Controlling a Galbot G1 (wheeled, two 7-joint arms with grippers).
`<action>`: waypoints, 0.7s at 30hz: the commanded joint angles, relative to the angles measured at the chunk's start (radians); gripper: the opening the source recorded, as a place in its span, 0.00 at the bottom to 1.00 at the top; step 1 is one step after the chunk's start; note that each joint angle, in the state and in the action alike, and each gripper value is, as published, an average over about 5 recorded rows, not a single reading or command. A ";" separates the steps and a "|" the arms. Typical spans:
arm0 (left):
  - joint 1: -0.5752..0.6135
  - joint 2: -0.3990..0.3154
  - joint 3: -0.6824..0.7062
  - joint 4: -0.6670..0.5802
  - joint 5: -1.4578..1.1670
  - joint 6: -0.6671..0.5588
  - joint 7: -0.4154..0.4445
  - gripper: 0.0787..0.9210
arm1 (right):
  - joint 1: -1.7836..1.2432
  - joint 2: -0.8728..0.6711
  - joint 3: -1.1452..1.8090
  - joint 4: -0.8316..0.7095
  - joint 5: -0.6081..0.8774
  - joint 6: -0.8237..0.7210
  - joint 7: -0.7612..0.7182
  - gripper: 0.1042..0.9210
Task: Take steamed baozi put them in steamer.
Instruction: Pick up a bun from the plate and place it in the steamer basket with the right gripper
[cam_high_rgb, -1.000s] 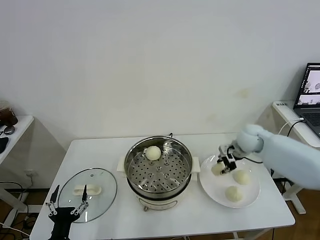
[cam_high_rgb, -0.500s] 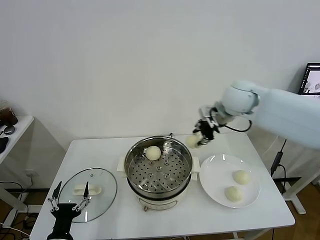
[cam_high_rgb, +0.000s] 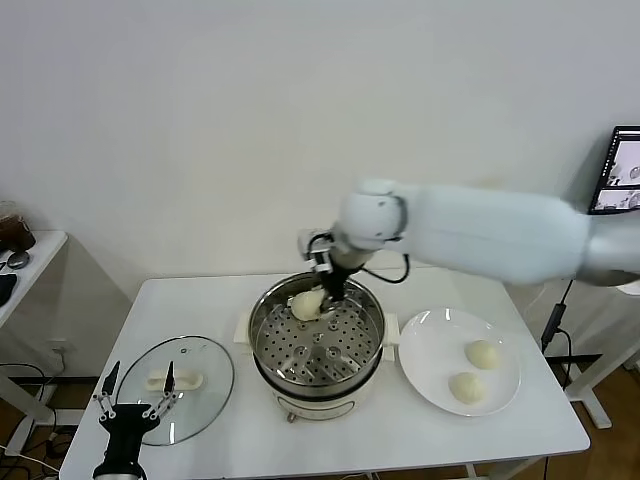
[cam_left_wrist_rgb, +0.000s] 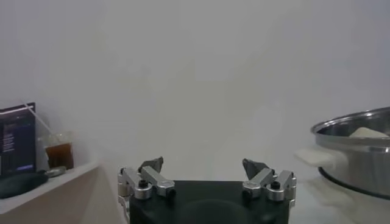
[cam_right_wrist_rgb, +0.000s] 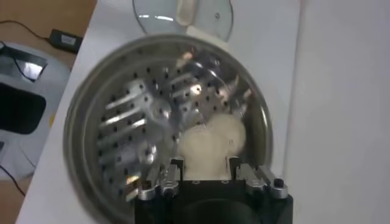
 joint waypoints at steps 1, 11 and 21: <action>-0.005 -0.004 -0.005 0.013 0.003 -0.006 -0.002 0.88 | -0.085 0.224 -0.020 -0.109 0.030 -0.099 0.069 0.43; -0.017 -0.001 -0.010 0.023 -0.001 -0.011 -0.003 0.88 | -0.139 0.259 -0.020 -0.171 -0.006 -0.096 0.059 0.43; -0.013 0.001 -0.015 0.018 -0.006 -0.012 -0.003 0.88 | -0.170 0.242 -0.007 -0.180 -0.032 -0.077 0.057 0.61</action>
